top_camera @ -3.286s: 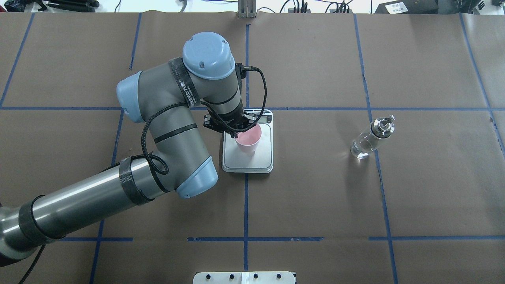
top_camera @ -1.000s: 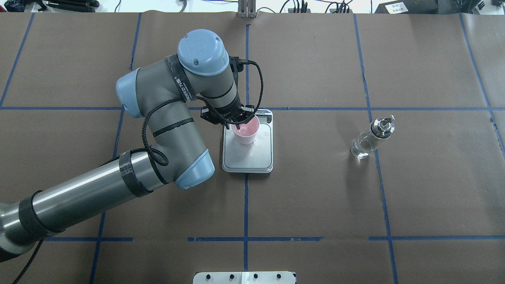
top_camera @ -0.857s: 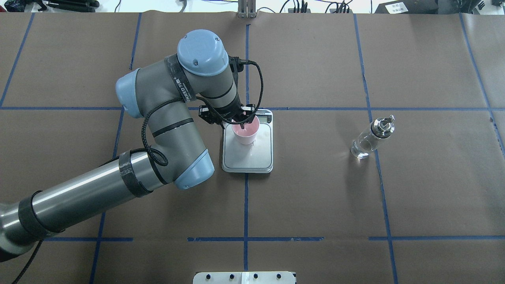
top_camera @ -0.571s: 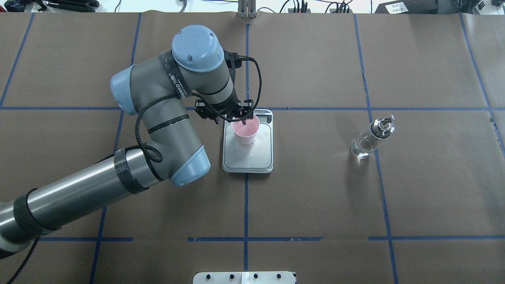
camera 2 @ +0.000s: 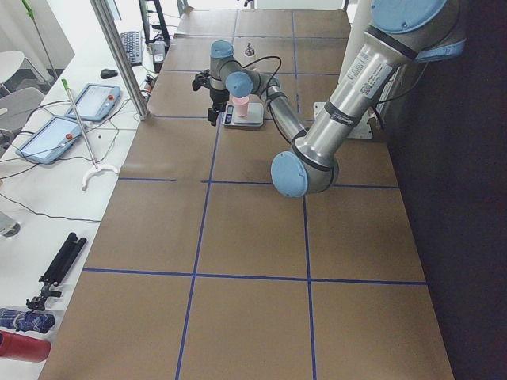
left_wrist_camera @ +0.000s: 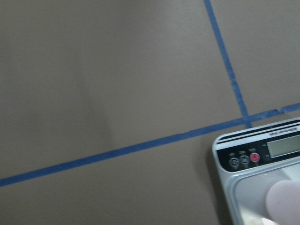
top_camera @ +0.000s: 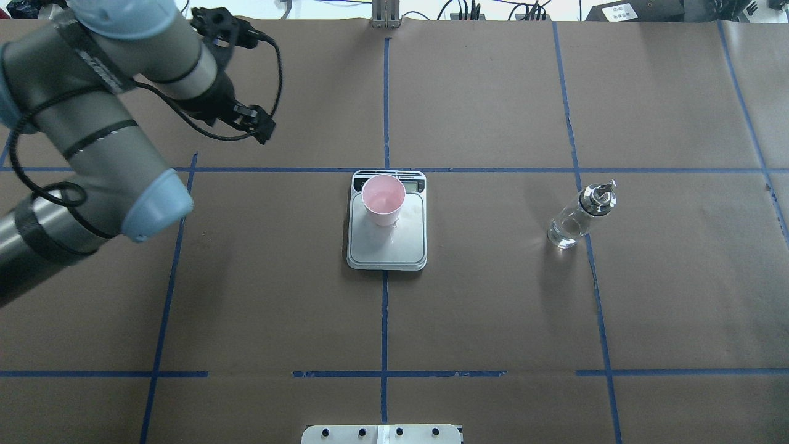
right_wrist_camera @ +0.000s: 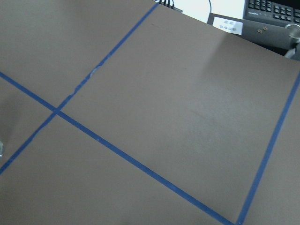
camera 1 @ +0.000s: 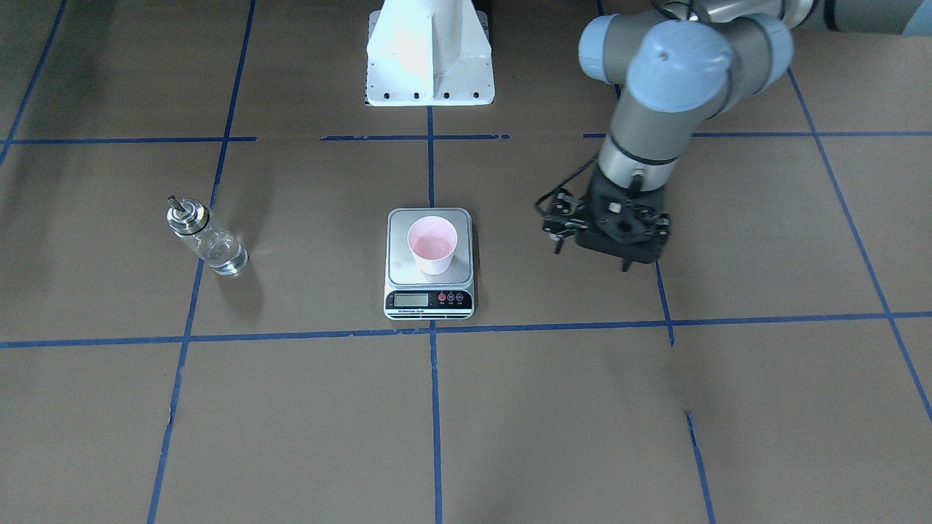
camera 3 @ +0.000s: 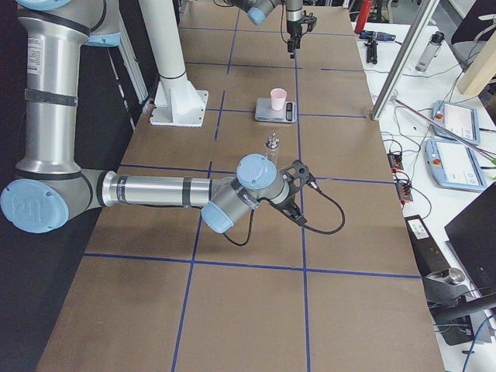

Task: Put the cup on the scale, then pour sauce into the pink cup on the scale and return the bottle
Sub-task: 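Lift the left gripper away from the cup and retract it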

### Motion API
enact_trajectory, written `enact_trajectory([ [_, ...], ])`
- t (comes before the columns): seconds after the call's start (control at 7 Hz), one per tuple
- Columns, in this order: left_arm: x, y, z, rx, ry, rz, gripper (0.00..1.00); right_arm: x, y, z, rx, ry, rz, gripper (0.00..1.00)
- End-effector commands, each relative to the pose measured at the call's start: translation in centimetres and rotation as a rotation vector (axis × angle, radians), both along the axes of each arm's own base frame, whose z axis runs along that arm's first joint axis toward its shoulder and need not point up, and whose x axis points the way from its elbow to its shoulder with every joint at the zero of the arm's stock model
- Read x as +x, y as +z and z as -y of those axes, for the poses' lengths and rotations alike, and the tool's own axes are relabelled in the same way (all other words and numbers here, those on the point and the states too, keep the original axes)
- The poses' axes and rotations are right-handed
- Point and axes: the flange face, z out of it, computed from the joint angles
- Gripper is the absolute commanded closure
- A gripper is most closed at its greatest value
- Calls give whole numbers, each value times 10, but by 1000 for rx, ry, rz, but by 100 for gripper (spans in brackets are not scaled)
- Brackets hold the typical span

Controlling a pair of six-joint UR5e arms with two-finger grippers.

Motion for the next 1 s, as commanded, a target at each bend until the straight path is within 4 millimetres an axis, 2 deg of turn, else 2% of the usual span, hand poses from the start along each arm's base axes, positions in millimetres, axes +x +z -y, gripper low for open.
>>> enact_trajectory([
  [0.0, -163, 101, 35, 165, 106, 165, 0, -38, -28, -16, 77, -70, 134, 2],
  [0.29, -309, 180, 61, 193, 141, 258, 0, -118, -60, -34, 113, -46, 295, 1],
  [0.43, -350, 213, 69, 129, 88, 267, 0, -150, -65, -43, 135, -53, 321, 1],
  [0.57, -362, 224, 74, 139, 65, 267, 0, -165, -63, -55, 170, -52, 331, 1],
  [0.71, -362, 223, 74, 145, 66, 267, 0, -186, -55, -72, 198, -37, 335, 2],
  [0.86, -362, 223, 74, 146, 64, 267, 0, -215, -45, -92, 220, 12, 327, 2],
])
